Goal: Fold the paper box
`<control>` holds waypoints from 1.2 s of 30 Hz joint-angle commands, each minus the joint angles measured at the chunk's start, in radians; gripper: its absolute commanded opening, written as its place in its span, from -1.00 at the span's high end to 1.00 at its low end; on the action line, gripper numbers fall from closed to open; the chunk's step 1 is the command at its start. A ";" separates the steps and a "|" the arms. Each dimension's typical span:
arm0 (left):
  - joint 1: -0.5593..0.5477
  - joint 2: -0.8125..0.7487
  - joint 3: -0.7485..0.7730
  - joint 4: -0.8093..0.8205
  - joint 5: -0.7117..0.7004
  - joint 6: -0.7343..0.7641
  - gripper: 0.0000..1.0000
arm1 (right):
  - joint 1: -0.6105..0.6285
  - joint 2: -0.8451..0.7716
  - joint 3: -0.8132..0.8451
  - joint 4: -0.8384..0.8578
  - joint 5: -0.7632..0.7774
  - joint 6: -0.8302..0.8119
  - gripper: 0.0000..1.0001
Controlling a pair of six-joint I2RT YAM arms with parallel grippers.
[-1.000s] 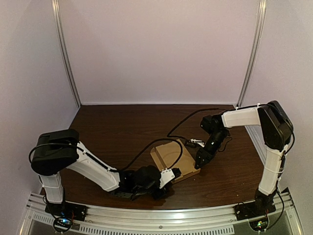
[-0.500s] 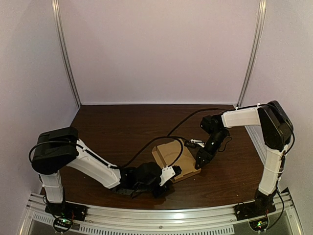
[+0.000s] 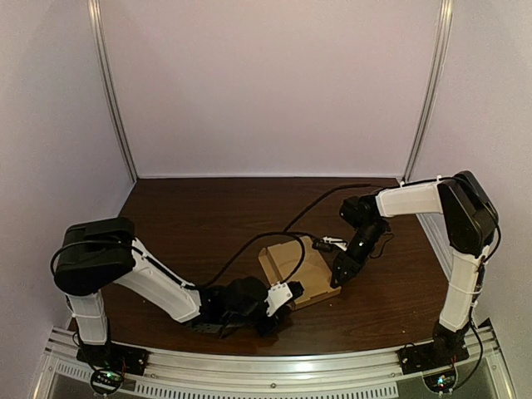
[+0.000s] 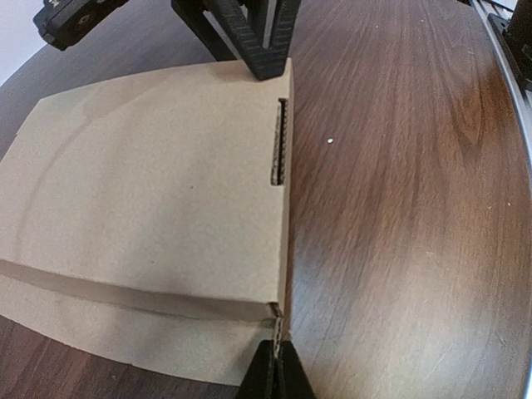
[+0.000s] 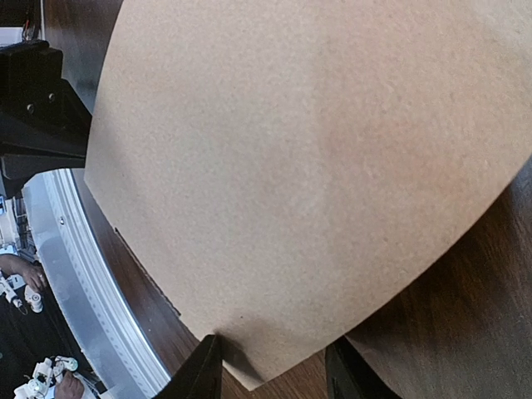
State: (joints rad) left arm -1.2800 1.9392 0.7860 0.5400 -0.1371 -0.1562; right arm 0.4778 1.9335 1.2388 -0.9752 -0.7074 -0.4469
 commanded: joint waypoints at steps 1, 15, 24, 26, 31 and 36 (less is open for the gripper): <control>0.024 -0.008 -0.081 0.185 0.030 0.013 0.90 | 0.015 0.021 -0.010 0.005 0.031 -0.025 0.16; 0.064 0.002 -0.073 0.201 0.095 0.002 0.98 | 0.031 -0.015 -0.023 0.014 0.030 -0.057 0.16; 0.079 0.006 -0.013 0.090 0.126 0.009 0.97 | 0.051 -0.017 -0.022 0.013 0.023 -0.075 0.16; 0.079 0.004 0.003 0.066 0.128 0.011 0.97 | 0.057 -0.021 -0.021 0.015 0.025 -0.076 0.16; 0.079 0.001 0.034 0.005 0.131 0.015 0.97 | 0.069 -0.026 -0.019 0.014 0.030 -0.078 0.16; 0.080 0.000 0.076 -0.073 0.136 0.014 0.97 | 0.078 -0.037 -0.019 0.013 0.034 -0.082 0.16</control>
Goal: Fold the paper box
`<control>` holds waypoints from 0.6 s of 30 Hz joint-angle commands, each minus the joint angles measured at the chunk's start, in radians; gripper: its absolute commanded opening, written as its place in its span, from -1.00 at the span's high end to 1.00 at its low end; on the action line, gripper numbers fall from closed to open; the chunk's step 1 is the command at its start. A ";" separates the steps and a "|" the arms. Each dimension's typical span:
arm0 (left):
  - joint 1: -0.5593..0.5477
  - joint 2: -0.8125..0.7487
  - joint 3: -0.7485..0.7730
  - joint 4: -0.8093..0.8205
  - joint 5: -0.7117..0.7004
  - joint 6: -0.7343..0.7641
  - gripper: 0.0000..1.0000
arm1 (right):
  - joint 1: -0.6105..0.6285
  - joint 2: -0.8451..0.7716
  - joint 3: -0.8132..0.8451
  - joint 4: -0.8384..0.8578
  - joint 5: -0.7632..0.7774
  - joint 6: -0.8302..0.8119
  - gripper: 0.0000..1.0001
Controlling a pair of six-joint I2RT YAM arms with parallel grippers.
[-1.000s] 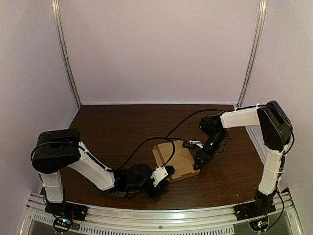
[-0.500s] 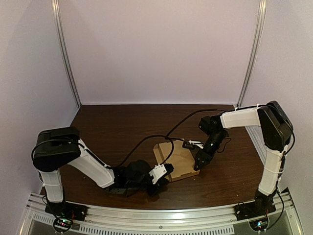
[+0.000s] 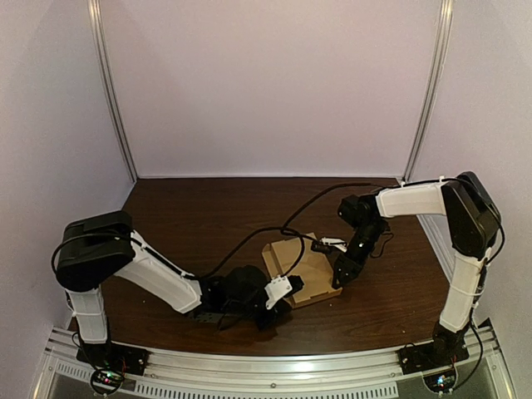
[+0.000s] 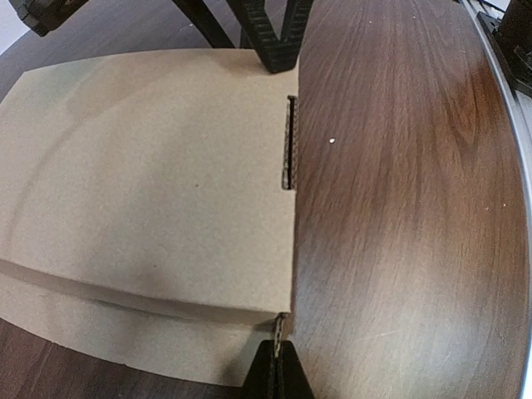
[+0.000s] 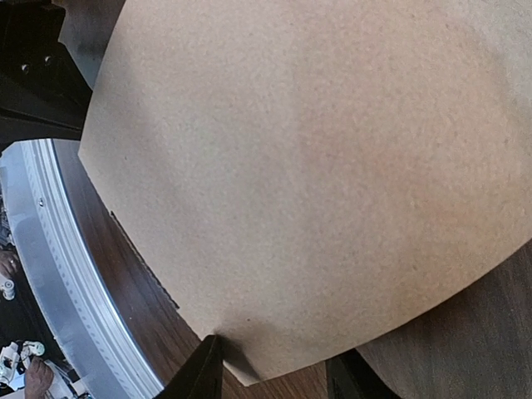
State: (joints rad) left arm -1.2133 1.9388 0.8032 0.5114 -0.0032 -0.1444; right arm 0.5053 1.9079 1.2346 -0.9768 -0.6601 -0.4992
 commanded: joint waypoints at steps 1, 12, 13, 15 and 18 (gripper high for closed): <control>0.013 -0.001 0.066 -0.056 0.003 0.003 0.97 | 0.053 -0.015 -0.015 0.014 -0.012 -0.030 0.16; 0.013 -0.015 0.165 -0.249 -0.005 0.011 0.96 | 0.068 -0.042 0.001 -0.010 -0.050 -0.031 0.16; 0.013 -0.018 0.171 -0.265 -0.007 0.013 0.96 | 0.068 -0.039 0.007 -0.021 -0.070 -0.032 0.16; 0.012 -0.021 0.186 -0.298 -0.014 0.021 0.95 | 0.068 -0.028 0.020 -0.041 -0.101 -0.030 0.16; 0.012 -0.026 0.205 -0.344 -0.030 0.039 0.95 | 0.069 -0.010 0.035 -0.060 -0.126 -0.029 0.16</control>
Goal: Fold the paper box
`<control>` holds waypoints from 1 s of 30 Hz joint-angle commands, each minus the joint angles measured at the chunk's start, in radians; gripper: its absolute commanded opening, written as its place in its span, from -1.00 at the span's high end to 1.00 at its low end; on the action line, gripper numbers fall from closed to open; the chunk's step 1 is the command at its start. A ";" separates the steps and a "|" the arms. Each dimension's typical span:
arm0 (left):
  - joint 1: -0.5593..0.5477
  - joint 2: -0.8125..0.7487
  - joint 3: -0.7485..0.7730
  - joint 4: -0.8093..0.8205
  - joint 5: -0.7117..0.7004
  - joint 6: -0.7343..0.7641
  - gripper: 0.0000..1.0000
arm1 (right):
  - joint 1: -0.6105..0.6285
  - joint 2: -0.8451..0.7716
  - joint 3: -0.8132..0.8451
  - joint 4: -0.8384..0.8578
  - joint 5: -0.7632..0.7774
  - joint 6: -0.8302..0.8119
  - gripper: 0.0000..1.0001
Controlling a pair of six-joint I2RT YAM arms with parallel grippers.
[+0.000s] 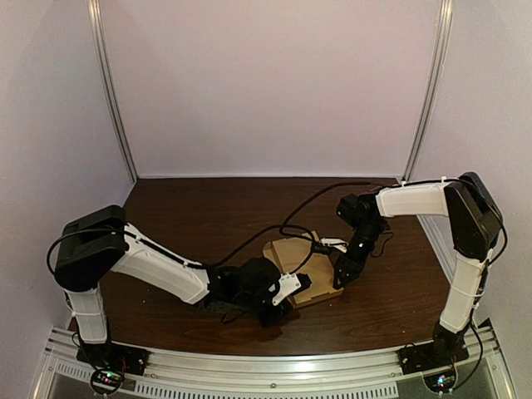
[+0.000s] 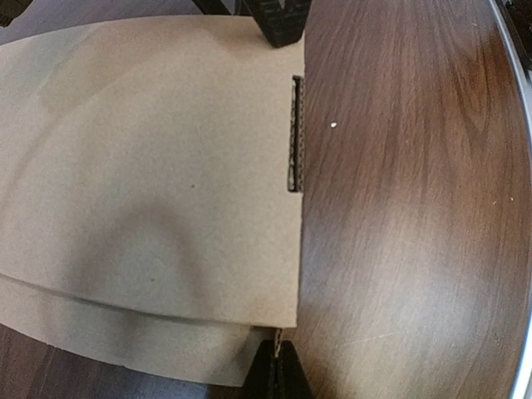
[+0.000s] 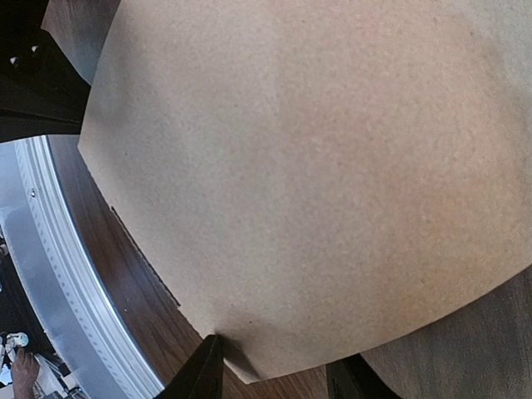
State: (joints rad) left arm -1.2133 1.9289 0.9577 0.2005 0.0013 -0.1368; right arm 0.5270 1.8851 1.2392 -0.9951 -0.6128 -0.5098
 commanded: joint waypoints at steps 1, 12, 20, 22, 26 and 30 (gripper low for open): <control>0.010 -0.019 0.052 -0.040 -0.043 0.038 0.95 | 0.047 0.016 0.034 -0.045 -0.180 -0.017 0.16; -0.022 -0.010 0.145 -0.176 -0.105 0.107 0.95 | 0.047 0.039 0.068 -0.082 -0.263 -0.007 0.16; -0.043 0.018 0.228 -0.281 -0.130 0.127 0.95 | 0.047 0.042 0.073 -0.090 -0.298 -0.006 0.15; -0.047 0.029 0.252 -0.292 -0.132 0.126 0.95 | 0.047 0.045 0.076 -0.092 -0.310 -0.005 0.15; -0.052 0.051 0.297 -0.320 -0.137 0.141 0.94 | 0.047 0.046 0.081 -0.097 -0.332 -0.004 0.15; -0.060 0.071 0.347 -0.375 -0.147 0.172 0.95 | 0.047 0.047 0.081 -0.104 -0.340 -0.003 0.14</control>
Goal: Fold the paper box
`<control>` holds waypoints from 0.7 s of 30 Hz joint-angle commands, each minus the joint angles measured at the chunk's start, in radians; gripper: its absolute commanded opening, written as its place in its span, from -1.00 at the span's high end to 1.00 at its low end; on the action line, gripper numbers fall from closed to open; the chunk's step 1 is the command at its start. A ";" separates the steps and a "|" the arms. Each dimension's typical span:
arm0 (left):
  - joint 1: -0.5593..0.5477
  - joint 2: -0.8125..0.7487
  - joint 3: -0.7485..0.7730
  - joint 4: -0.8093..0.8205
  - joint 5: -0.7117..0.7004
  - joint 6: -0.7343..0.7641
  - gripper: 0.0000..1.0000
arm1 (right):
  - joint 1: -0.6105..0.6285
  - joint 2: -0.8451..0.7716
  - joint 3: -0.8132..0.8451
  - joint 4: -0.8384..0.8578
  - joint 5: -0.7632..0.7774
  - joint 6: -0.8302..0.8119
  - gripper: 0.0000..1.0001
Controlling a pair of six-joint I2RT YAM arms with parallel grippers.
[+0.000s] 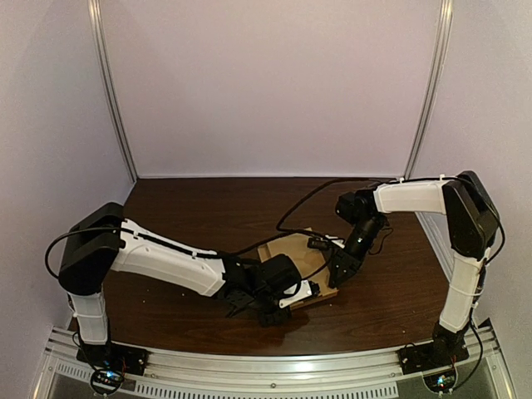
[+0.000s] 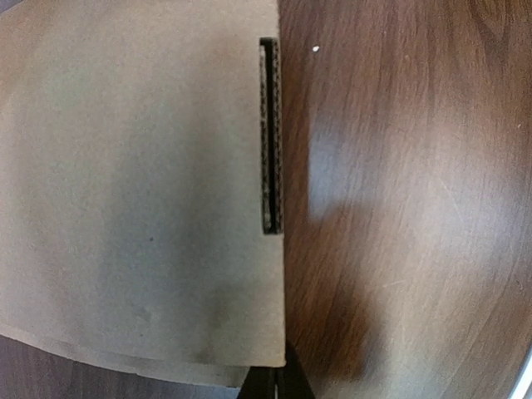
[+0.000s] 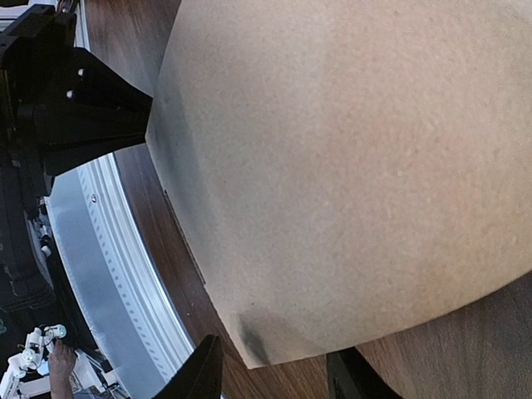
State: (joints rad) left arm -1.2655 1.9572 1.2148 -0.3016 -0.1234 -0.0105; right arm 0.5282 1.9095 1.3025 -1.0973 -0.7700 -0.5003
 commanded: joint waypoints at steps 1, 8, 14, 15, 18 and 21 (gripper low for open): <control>-0.011 0.045 0.100 0.114 -0.027 0.051 0.95 | 0.046 0.024 0.017 -0.002 -0.184 -0.012 0.14; -0.018 0.049 0.135 0.041 -0.049 0.077 0.95 | 0.042 0.054 0.014 0.024 -0.097 0.037 0.14; -0.019 0.077 0.195 -0.053 -0.068 0.089 0.94 | 0.039 0.062 0.015 0.031 -0.080 0.050 0.14; -0.018 0.080 0.199 -0.060 -0.061 0.093 0.95 | 0.038 0.066 0.015 0.029 -0.071 0.050 0.14; -0.018 0.082 0.210 -0.083 -0.051 0.112 0.95 | 0.028 0.068 0.006 0.027 -0.057 0.047 0.12; -0.018 0.088 0.223 -0.114 -0.044 0.141 0.95 | 0.000 0.062 0.008 0.020 -0.071 0.051 0.08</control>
State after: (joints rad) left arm -1.2839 2.0235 1.3739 -0.5117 -0.1722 0.0738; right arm 0.5278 1.9667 1.3029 -1.1000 -0.7532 -0.4450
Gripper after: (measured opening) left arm 0.027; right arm 0.447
